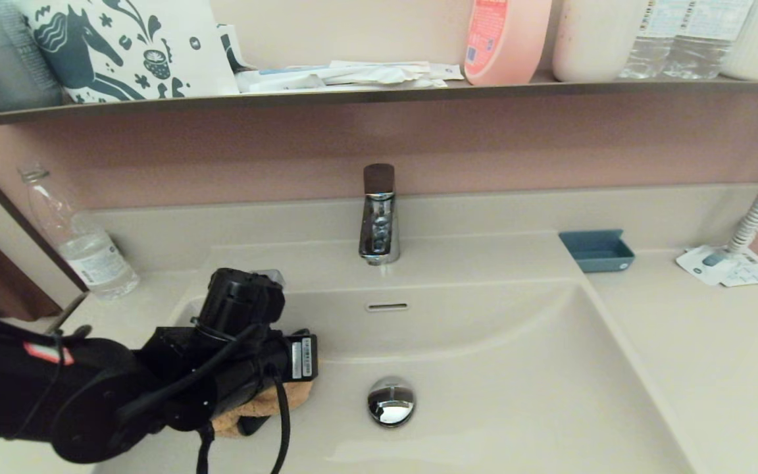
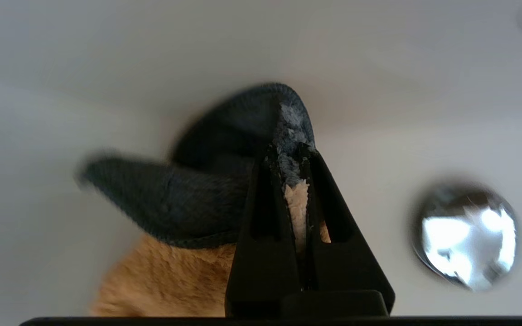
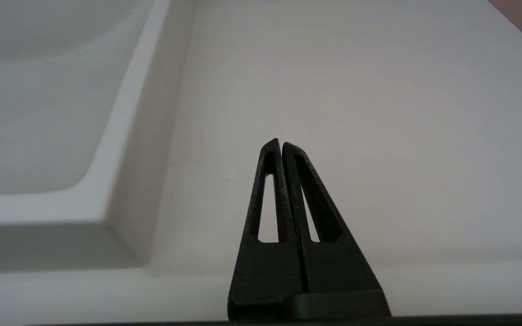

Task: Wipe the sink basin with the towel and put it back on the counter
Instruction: Wipe the sink

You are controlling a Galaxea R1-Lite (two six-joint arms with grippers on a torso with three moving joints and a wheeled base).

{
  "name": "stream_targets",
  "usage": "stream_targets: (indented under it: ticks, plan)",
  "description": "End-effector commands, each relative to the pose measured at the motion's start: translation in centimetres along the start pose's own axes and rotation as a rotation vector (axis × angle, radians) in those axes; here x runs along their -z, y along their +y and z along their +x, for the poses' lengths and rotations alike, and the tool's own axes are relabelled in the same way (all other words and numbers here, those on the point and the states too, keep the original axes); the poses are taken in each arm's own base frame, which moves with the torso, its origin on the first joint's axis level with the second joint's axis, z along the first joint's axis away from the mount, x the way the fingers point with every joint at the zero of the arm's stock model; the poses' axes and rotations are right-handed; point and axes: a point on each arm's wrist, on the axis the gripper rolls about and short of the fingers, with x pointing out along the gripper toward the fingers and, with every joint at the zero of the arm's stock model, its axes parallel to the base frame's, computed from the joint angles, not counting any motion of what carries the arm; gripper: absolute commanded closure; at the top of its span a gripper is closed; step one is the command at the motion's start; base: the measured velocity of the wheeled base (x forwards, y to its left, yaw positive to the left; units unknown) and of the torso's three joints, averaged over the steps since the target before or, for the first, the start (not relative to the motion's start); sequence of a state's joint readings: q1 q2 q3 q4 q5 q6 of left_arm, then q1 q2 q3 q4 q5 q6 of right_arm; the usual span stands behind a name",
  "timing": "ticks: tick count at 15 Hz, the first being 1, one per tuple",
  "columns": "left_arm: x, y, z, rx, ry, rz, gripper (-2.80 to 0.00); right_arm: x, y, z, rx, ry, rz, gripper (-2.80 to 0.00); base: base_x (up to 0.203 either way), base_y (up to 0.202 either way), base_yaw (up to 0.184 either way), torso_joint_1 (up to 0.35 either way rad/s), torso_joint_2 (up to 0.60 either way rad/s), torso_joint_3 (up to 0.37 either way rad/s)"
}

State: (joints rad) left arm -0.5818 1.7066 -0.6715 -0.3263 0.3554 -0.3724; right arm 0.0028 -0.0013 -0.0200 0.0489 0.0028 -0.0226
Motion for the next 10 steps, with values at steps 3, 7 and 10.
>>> stream_targets:
  ticks: [3,7,10]
  plan:
    - [2.5,-3.2,0.0,0.027,0.070,0.036,0.00,0.0,0.0,0.0,-0.001,0.001,0.000,0.00,0.000,0.000,0.000,0.000,0.00,0.000]
    - [3.3,-5.3,1.4,0.018,0.090,0.055,0.00,0.0,0.0,0.0,-0.001,0.001,0.000,0.00,0.000,0.000,0.000,0.000,0.00,0.000]
    - [1.7,-8.0,1.3,0.060,0.073,0.072,0.00,0.0,0.0,0.0,-0.001,0.001,0.000,0.00,0.000,0.000,0.000,0.000,0.00,0.000]
